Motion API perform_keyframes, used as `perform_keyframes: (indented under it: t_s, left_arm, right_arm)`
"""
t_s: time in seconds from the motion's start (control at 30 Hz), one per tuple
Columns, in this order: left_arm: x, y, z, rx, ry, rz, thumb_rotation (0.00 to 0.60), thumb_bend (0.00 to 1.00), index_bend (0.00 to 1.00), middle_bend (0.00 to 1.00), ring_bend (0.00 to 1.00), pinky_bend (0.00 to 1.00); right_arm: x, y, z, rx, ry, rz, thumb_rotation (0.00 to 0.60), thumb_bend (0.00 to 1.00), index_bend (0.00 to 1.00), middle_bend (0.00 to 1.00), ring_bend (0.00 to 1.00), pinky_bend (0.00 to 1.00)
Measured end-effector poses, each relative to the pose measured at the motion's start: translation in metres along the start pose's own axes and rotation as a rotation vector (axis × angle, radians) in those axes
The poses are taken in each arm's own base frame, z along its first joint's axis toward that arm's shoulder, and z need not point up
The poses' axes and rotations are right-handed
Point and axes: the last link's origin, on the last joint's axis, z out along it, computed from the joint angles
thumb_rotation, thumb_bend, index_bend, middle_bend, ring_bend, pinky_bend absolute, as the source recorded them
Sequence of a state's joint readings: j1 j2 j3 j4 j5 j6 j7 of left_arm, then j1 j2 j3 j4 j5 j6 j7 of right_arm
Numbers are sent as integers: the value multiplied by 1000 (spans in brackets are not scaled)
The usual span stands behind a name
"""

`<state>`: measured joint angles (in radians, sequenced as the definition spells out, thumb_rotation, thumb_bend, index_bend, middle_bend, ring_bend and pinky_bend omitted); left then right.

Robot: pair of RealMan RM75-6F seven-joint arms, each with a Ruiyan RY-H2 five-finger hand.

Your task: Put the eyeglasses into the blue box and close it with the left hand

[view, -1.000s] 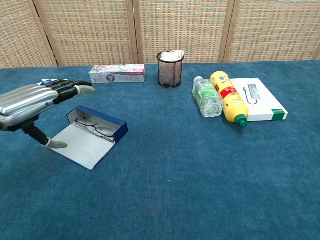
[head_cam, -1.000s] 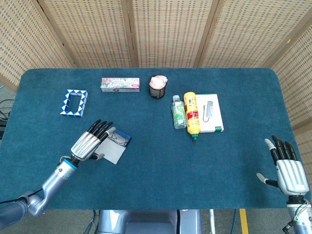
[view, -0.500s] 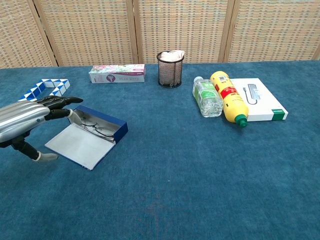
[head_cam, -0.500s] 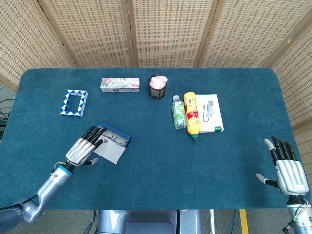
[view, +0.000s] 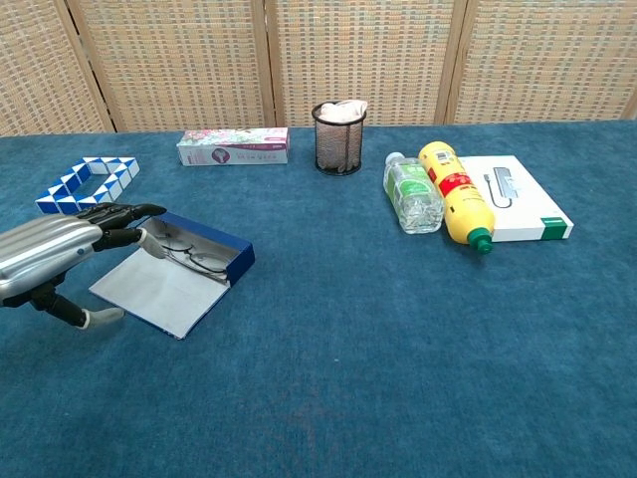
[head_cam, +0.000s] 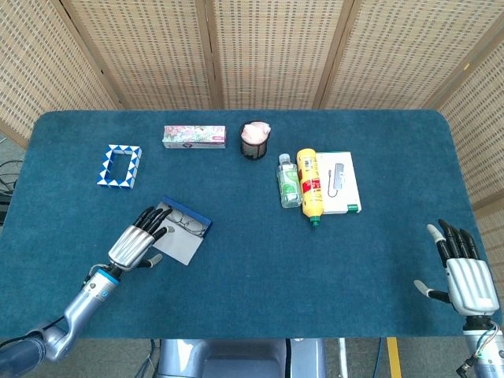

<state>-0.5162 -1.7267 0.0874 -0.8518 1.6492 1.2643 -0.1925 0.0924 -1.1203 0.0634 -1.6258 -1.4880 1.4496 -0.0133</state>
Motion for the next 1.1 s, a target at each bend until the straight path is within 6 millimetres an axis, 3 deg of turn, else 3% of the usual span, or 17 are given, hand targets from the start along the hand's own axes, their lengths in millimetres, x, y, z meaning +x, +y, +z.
perform_keyframes:
  t_s: [0.8, 1.1]
  left_arm:
    - [-15, -11, 10, 41, -13, 2, 600, 279, 262, 0, 0, 0]
    - [-18, -10, 12, 40, -25, 16, 600, 357, 300, 0, 0, 0]
  right_arm:
    - [0, 0, 0, 1, 0, 0, 600, 53, 0, 0, 0, 0]
    - [0, 0, 0, 2, 1, 1, 600, 53, 0, 0, 0, 0]
